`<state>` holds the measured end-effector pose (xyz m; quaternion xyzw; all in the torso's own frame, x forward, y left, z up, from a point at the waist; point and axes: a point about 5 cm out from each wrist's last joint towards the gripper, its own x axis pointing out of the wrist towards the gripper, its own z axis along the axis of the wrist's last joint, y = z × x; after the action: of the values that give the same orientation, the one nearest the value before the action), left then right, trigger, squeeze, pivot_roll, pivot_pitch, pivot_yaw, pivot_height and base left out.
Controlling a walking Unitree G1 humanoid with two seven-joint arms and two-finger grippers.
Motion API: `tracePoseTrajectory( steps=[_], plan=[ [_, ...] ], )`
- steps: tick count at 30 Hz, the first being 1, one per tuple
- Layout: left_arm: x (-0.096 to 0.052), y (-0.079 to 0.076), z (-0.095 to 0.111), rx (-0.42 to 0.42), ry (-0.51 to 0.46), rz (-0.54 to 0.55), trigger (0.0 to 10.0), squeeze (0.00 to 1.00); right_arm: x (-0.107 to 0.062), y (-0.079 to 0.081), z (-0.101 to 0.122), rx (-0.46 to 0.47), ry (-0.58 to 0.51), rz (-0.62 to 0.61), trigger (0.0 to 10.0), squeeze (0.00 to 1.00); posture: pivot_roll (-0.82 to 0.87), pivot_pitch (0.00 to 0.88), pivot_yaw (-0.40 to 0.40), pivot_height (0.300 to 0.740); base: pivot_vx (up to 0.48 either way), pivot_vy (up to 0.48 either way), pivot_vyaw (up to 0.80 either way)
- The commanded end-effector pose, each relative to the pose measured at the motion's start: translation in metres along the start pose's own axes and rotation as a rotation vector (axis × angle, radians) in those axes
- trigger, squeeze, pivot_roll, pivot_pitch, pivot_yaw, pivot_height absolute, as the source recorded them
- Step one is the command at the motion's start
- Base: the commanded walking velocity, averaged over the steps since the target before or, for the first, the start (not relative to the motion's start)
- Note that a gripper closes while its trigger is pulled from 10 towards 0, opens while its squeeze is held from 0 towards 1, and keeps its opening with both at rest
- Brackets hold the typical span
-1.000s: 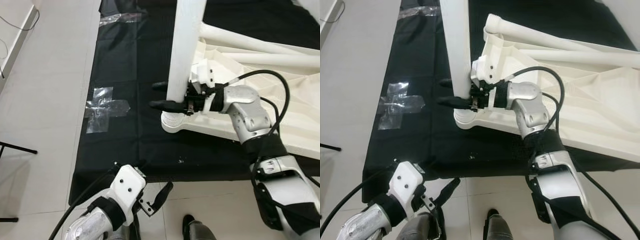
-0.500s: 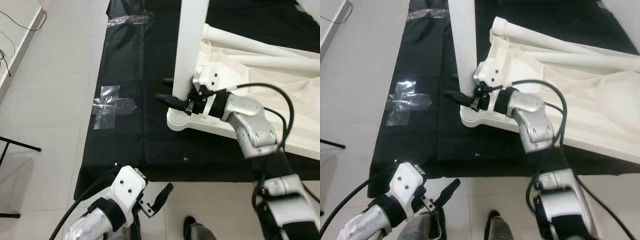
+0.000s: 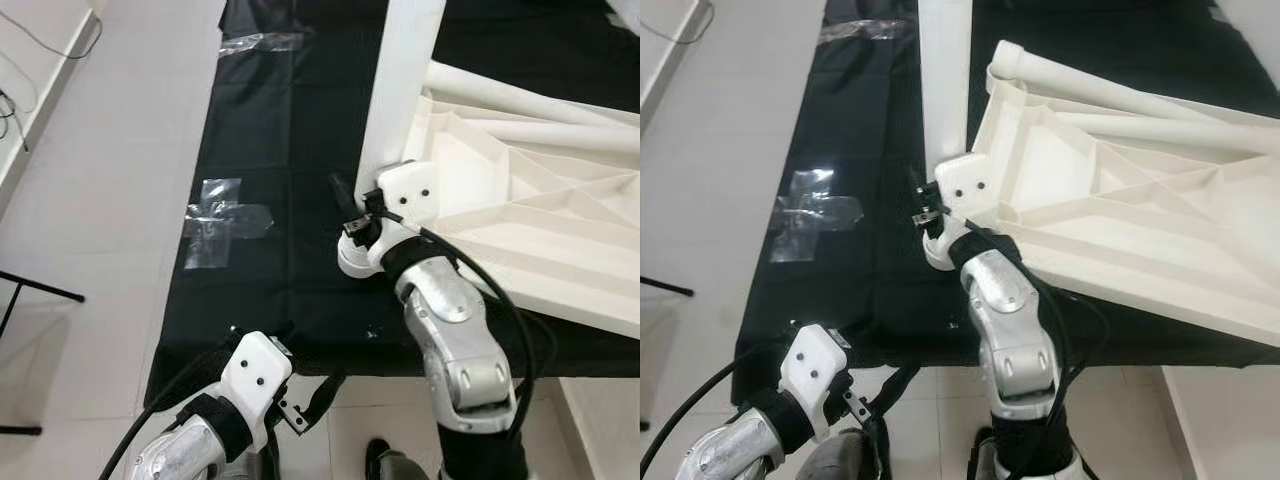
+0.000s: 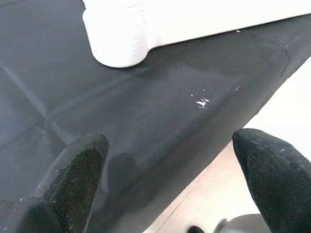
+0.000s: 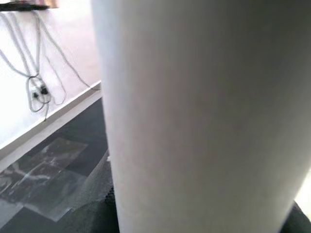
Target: Building children table
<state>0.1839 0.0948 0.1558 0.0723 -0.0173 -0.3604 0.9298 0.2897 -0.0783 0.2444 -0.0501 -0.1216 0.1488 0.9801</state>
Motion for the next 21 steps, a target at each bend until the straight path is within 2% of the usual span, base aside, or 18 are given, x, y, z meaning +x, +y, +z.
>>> tracePoseTrajectory(
  steps=[1, 6, 10, 12, 13, 21],
  plan=[
    [-0.002, -0.002, -0.005, -0.013, 0.015, -0.005, 10.0, 0.0, -0.008, -0.009, -0.042, 0.009, 0.241, -0.088, 10.0, 0.0, 0.01, 0.324, -0.001, 0.74, 0.0, 0.0, 0.0],
    [-0.001, -0.001, -0.005, -0.011, 0.012, -0.002, 10.0, 0.0, -0.01, -0.008, -0.04, 0.023, 0.253, -0.127, 10.0, 0.0, 0.01, 0.324, 0.002, 0.74, 0.0, 0.0, 0.0],
    [-0.001, -0.001, -0.005, -0.01, 0.011, -0.004, 10.0, 0.0, -0.012, -0.007, -0.038, 0.047, 0.23, -0.114, 10.0, 0.0, 0.01, 0.324, 0.003, 0.74, 0.0, 0.0, 0.0],
    [0.0, 0.0, -0.005, -0.01, 0.011, -0.005, 10.0, 0.0, -0.013, -0.001, -0.034, 0.071, 0.168, -0.045, 10.0, 0.0, 0.01, 0.325, 0.004, 0.74, 0.0, 0.0, 0.0],
    [0.0, 0.001, -0.005, -0.009, 0.01, -0.004, 10.0, 0.0, -0.016, 0.003, -0.027, 0.091, 0.091, 0.029, 10.0, 0.0, 0.01, 0.326, 0.006, 0.74, 0.0, 0.0, 0.0],
    [0.001, 0.002, -0.005, -0.007, 0.007, -0.003, 10.0, 0.0, -0.026, 0.004, -0.028, 0.065, 0.023, 0.138, 10.0, 0.0, 0.0, 0.325, 0.007, 0.74, 0.0, 0.0, 0.0]
  ],
)
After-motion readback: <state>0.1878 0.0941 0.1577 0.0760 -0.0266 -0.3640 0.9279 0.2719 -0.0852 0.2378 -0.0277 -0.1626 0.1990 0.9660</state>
